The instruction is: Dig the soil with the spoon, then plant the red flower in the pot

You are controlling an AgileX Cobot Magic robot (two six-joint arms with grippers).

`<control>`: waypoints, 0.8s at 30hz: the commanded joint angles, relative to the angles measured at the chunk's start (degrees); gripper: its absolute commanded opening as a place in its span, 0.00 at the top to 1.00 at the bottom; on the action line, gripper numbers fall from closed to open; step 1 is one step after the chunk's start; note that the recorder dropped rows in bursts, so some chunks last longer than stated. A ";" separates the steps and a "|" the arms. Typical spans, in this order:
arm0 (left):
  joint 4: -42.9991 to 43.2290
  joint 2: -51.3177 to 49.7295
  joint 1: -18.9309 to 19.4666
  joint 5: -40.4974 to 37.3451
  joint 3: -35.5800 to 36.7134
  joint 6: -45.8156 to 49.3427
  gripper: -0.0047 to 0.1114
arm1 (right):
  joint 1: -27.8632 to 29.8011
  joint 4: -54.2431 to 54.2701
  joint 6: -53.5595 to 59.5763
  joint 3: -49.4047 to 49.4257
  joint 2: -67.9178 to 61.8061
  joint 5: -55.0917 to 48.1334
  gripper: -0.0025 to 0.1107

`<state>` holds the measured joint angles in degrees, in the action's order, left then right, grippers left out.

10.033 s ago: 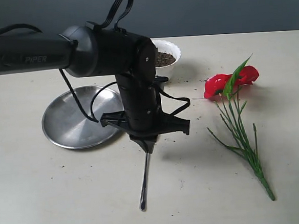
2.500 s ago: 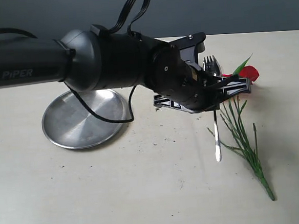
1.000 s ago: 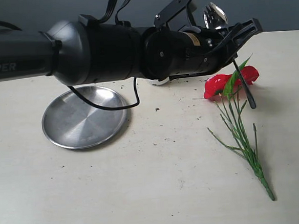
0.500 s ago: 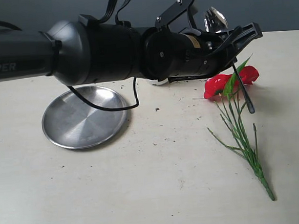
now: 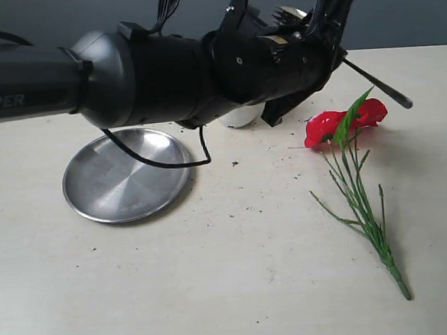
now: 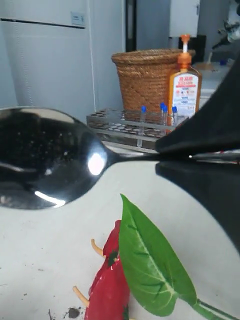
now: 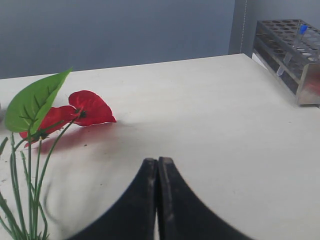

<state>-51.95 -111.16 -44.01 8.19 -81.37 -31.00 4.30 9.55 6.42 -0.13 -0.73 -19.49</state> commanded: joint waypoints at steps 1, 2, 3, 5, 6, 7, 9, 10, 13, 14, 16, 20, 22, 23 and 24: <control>-8.25 0.64 0.12 4.55 0.20 -0.93 0.96 | 0.24 0.04 0.03 0.13 0.21 0.28 0.98; -9.54 0.64 0.12 5.46 0.20 -1.88 0.96 | 0.24 0.04 0.03 0.13 0.21 0.28 0.98; -11.26 0.64 0.12 6.29 0.20 -2.82 0.96 | 0.24 0.04 0.03 0.13 0.21 0.28 0.98; -11.84 0.64 0.12 8.05 0.20 -4.52 0.96 | 0.24 0.04 0.03 0.13 0.21 0.28 0.98; -11.84 0.64 0.12 9.49 0.20 -5.82 0.96 | 0.24 0.04 0.03 0.13 0.21 0.28 0.98; -11.84 0.64 0.12 10.44 0.20 -6.83 0.96 | 0.24 0.04 0.03 0.13 0.21 0.28 0.98; -11.84 0.64 0.12 12.42 -0.03 -10.12 0.96 | 0.24 0.04 0.03 0.13 0.21 0.28 0.98; -11.84 0.52 0.12 13.20 -0.14 -12.21 0.96 | 0.24 0.04 0.03 0.13 0.21 0.28 0.98; -11.84 0.52 0.12 16.57 -0.77 -17.21 0.96 | 0.24 0.04 0.03 0.13 0.21 0.28 0.98; -11.84 0.52 0.12 17.76 -1.08 -19.01 0.96 | 0.24 0.04 0.03 0.13 0.21 0.28 0.98; -11.63 0.52 0.12 20.47 -1.63 -22.25 0.96 | 0.24 0.04 0.03 0.13 0.21 0.28 0.98; -10.12 0.52 0.12 24.64 -3.28 -29.37 0.96 | 0.24 0.04 0.03 0.13 0.21 0.28 0.98; -9.75 0.52 0.12 26.23 -3.77 -32.28 0.96 | 0.24 0.04 0.03 0.13 0.21 0.28 0.98; -9.44 0.52 0.12 27.06 -3.77 -33.81 0.96 | 0.24 0.04 0.03 0.13 0.21 0.28 0.98; -9.11 0.52 0.12 27.96 -3.77 -35.62 0.96 | 0.24 0.04 0.03 0.13 0.21 0.28 0.98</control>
<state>-62.72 -111.16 -44.01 32.90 -84.55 -61.77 4.30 9.55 6.42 -0.13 -0.73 -19.49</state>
